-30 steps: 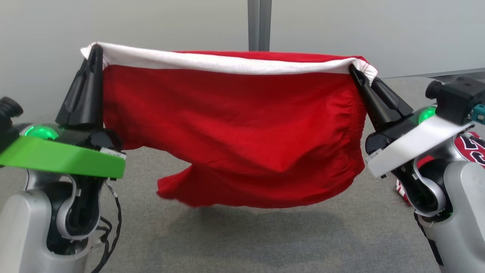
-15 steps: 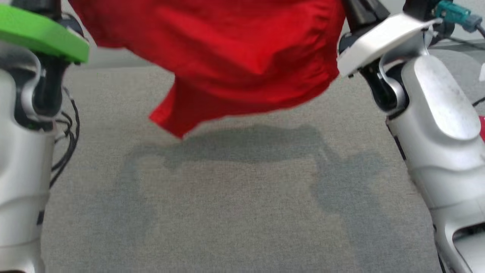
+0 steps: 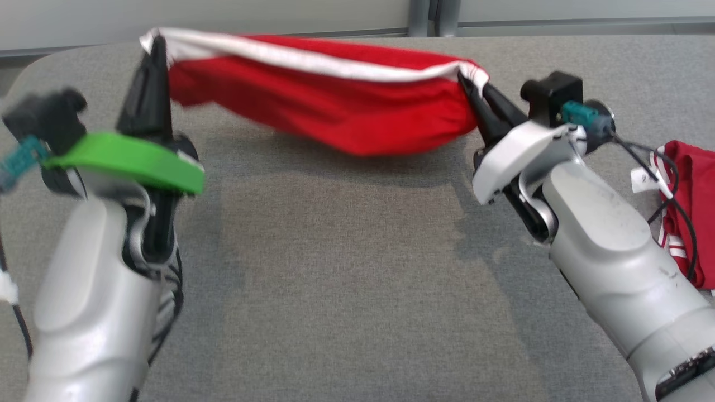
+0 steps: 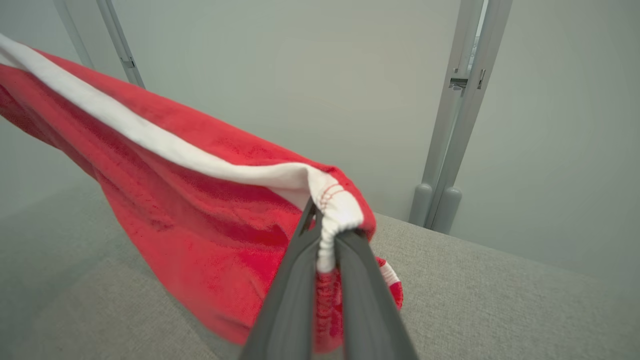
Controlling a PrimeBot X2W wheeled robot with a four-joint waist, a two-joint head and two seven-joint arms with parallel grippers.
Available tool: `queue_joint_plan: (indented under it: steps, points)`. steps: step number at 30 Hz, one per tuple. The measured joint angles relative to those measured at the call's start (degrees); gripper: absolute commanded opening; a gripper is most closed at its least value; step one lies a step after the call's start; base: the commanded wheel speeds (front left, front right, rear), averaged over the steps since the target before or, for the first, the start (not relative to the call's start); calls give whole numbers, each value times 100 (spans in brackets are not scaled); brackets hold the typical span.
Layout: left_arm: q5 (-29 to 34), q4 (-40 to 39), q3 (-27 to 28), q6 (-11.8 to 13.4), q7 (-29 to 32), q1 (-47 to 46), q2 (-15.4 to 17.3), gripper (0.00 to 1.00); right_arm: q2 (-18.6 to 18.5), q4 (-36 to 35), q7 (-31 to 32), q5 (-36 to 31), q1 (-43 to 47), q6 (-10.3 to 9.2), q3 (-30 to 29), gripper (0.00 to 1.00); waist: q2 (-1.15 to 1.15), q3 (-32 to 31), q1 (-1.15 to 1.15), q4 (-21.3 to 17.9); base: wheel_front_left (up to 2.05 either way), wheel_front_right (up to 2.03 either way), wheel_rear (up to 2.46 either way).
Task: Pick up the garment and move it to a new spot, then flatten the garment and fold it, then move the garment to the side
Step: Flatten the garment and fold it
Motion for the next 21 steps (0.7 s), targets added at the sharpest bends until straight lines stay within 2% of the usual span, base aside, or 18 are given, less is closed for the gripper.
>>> queue_joint_plan:
  steps: [5,8,16,21]
  points:
    - [-229,8,-9,-83,-291,1331,-105,0,-205,-579,-18,259,842,0,214,0,0,143,0,65,0,0,0]
    - [-324,-88,29,-94,-393,1913,-190,0,-301,-990,-18,301,1237,0,134,0,0,140,0,54,0,0,0]
    - [-355,-647,445,19,-503,2763,-305,0,-346,-2130,-19,-152,2131,0,-371,0,0,-34,0,43,0,0,0]
    - [-223,-959,556,67,-522,3154,-381,0,-263,-2586,-19,-471,2697,0,-656,0,0,-207,-1,60,0,0,0]
